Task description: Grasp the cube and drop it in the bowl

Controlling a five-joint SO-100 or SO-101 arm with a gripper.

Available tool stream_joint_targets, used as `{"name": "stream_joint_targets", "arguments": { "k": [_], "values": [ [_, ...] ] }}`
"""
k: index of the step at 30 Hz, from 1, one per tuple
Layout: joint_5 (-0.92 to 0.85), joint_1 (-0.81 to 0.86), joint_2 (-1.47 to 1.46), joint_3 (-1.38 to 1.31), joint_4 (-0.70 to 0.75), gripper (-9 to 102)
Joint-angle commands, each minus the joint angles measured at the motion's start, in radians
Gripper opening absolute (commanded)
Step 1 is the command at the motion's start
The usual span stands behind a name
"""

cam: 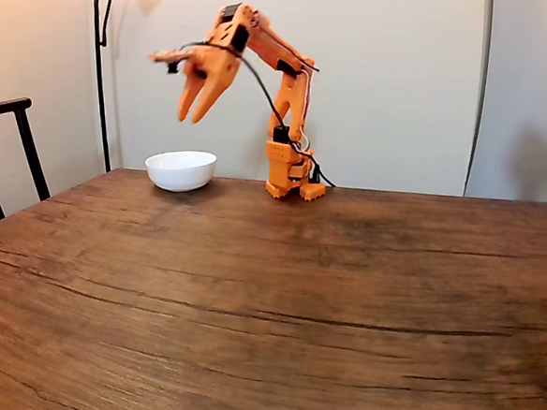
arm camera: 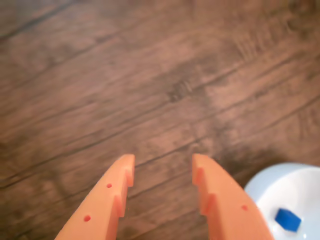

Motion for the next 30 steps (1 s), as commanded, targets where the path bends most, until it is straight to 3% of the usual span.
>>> {"name": "stream_joint_targets", "arguments": {
  "k": [1, 9, 22, 30],
  "values": [
    [-0.011, -0.038, 0.124, 0.028, 0.003, 5],
    [0.038, -0.1, 0.558, 0.377, 0.002, 1],
    [-0.017, -0.399, 1.351, 0.908, 0.0, 1],
    [-0.002, -0.5, 1.359, 0.979, -0.015, 1]
  ]
}}
